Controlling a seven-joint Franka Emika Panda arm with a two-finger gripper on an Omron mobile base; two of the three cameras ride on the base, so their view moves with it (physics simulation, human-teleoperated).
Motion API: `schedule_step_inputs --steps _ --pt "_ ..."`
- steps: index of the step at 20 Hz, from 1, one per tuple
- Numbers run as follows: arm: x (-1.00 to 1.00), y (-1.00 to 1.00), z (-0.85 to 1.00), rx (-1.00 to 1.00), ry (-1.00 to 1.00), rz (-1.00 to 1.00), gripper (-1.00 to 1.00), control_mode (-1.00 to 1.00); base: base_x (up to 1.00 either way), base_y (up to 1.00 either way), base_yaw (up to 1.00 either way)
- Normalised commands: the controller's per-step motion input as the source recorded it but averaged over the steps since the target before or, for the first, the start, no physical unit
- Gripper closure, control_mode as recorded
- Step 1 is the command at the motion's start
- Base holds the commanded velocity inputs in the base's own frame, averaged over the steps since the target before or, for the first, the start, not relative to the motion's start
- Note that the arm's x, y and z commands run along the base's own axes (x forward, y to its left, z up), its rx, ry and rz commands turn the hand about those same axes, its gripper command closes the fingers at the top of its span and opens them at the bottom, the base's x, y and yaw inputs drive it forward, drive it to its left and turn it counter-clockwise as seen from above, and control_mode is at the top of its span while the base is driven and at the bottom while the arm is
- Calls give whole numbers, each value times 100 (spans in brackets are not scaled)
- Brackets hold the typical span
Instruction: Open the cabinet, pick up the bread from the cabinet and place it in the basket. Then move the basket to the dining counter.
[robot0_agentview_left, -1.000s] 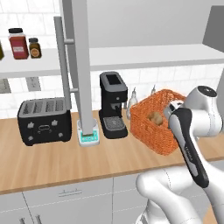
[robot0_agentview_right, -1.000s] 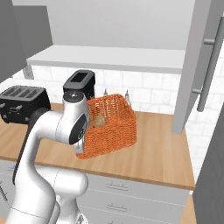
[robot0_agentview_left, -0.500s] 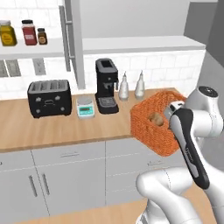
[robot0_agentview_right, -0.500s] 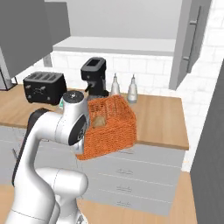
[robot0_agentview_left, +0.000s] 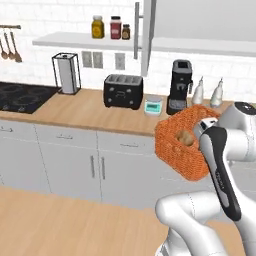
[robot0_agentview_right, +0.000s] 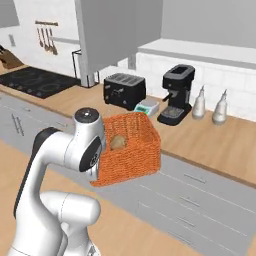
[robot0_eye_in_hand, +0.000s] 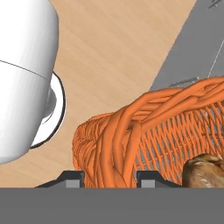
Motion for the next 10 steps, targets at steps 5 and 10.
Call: schedule_step_inputs --steps 5,10 --pt "0 0 0 0 0 0 100 100 -44 6 87" --pt "0 0 0 0 0 0 100 100 -42 10 87"
